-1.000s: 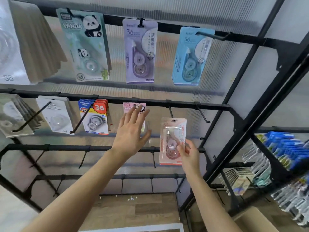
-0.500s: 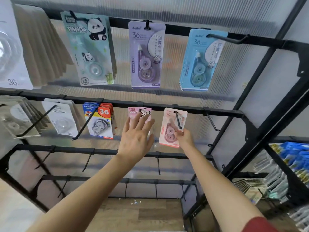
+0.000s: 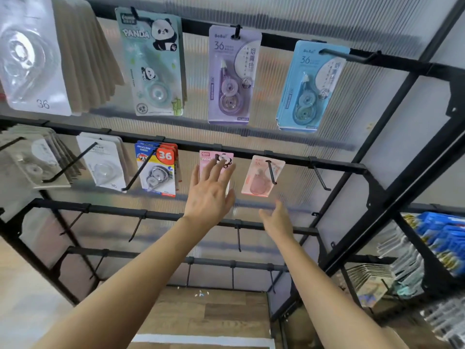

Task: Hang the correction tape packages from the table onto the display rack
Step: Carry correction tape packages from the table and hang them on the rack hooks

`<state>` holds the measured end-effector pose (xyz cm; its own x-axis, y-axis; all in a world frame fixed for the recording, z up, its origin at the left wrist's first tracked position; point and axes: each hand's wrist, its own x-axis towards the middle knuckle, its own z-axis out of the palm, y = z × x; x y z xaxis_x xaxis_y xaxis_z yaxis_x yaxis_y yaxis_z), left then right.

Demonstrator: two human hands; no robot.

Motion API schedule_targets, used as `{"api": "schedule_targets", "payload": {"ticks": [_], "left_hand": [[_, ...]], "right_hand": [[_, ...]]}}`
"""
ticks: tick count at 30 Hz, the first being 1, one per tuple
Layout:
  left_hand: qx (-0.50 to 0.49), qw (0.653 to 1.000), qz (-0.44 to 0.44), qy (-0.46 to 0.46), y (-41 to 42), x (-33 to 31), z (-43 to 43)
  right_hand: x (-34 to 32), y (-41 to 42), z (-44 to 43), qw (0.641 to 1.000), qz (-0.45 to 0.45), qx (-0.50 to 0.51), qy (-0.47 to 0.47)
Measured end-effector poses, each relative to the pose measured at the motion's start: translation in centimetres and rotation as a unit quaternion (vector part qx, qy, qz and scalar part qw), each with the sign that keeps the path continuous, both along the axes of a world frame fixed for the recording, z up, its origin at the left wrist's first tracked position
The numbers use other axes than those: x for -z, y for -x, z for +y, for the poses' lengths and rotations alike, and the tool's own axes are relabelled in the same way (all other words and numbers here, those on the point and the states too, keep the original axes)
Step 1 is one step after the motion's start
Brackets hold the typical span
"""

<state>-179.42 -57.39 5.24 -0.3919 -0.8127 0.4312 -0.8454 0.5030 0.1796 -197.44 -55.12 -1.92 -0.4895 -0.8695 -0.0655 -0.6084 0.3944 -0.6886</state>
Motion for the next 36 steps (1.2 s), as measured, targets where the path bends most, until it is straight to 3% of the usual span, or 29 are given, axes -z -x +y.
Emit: {"api": "schedule_targets", "payload": {"ticks": [4, 6, 8, 11, 15, 25, 32, 36], "left_hand": [[0.098, 0.987, 0.129, 0.021, -1.7, 0.2, 1.8], [0.092, 0.983, 0.154, 0.043, -3.6, 1.6, 3.2], [0.05, 0.99, 0.128, 0.022, -5.9, 4.0, 4.6], [-0.028, 0.998, 0.013, -0.052, -9.9, 8.0, 7.2], [-0.12, 0.982, -0.06, -0.137, -15.9, 11.9, 11.0], [-0.243, 0.946, -0.034, -0.212, -34.2, 15.0, 27.2], [-0.396, 0.885, -0.009, -0.245, -48.5, 15.4, 42.9], [-0.495, 0.836, -0.004, -0.237, -54.8, 14.7, 49.6]], "right_hand": [[1.1, -3.0, 3.5, 0.989, 0.124, -0.059, -0.051], [1.8, -4.3, 4.8, 0.98, 0.173, -0.085, -0.053], [2.5, -5.9, 6.2, 0.97, 0.202, -0.118, -0.062], [3.5, -9.0, 8.3, 0.957, 0.227, -0.168, -0.07], [4.1, -13.9, 10.7, 0.938, 0.256, -0.222, -0.065], [5.6, -31.5, 20.2, 0.906, 0.24, -0.337, -0.09], [6.0, -47.8, 29.3, 0.85, 0.229, -0.466, -0.094], [5.5, -56.5, 33.0, 0.8, 0.231, -0.547, -0.087]]}}
